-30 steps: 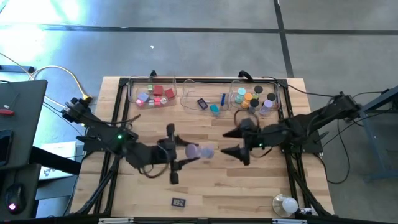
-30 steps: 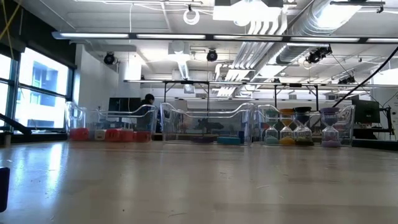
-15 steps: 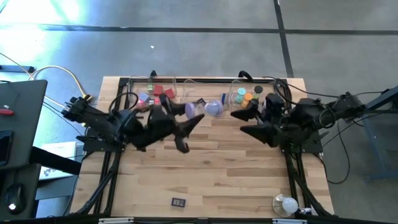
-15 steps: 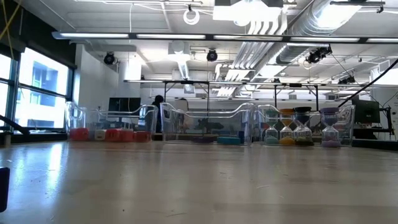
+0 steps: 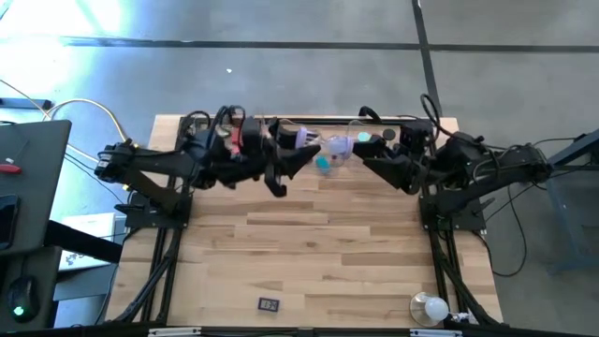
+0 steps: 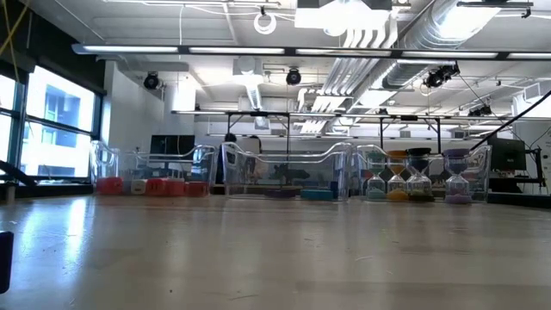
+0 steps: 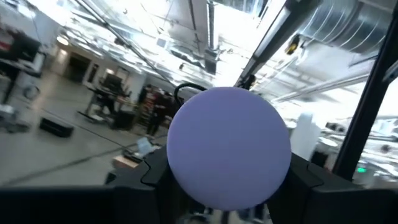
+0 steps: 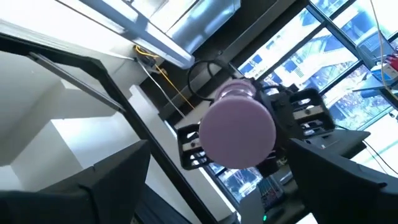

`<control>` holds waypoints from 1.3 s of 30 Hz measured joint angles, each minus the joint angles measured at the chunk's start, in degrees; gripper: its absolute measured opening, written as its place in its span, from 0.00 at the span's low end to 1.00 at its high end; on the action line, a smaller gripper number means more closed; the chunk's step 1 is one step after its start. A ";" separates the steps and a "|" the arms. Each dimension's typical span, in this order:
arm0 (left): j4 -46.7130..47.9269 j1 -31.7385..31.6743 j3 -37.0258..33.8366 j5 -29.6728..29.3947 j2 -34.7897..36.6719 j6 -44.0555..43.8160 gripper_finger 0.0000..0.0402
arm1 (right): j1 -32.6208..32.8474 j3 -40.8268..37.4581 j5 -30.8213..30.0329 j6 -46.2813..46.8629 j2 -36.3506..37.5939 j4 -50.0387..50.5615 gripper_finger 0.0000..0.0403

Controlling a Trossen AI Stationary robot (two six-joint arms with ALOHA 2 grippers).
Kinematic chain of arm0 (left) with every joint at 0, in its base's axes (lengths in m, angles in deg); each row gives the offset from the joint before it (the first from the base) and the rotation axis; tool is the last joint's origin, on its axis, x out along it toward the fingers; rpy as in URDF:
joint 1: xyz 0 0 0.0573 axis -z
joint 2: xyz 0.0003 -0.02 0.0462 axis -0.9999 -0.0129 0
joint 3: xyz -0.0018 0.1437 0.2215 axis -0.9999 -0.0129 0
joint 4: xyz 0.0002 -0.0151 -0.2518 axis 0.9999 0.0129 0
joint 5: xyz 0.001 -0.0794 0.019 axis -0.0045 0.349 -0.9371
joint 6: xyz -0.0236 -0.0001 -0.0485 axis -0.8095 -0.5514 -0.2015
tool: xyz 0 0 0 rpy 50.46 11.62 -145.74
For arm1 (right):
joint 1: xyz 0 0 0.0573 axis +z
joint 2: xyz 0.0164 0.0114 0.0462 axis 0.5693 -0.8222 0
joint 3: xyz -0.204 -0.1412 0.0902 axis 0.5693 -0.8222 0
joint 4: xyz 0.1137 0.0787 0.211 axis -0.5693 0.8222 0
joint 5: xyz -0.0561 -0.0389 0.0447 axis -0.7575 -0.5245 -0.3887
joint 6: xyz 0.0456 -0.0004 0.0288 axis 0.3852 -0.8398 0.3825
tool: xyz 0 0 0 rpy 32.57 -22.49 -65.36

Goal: Pick & Place Office items
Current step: Put the light purple hourglass into the right transparent bin

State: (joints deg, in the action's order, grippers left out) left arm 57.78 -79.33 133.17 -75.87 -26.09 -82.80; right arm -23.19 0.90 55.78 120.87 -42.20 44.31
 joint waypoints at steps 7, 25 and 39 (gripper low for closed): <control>1.39 -4.29 0.00 7.52 0.00 -7.23 0.41 | -1.68 0.00 1.31 0.90 -0.05 0.03 0.91; 3.95 -5.05 0.00 7.73 -0.09 -7.54 0.41 | -4.20 0.02 1.00 3.95 -5.10 -6.18 0.91; 8.07 -5.05 -0.09 7.70 -0.58 -7.54 0.41 | -5.74 0.00 2.28 4.73 -6.76 -9.07 0.88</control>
State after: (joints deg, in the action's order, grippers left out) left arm 65.85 -84.38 133.08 -68.17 -26.67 -90.34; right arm -28.93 0.90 58.06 125.59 -48.96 35.24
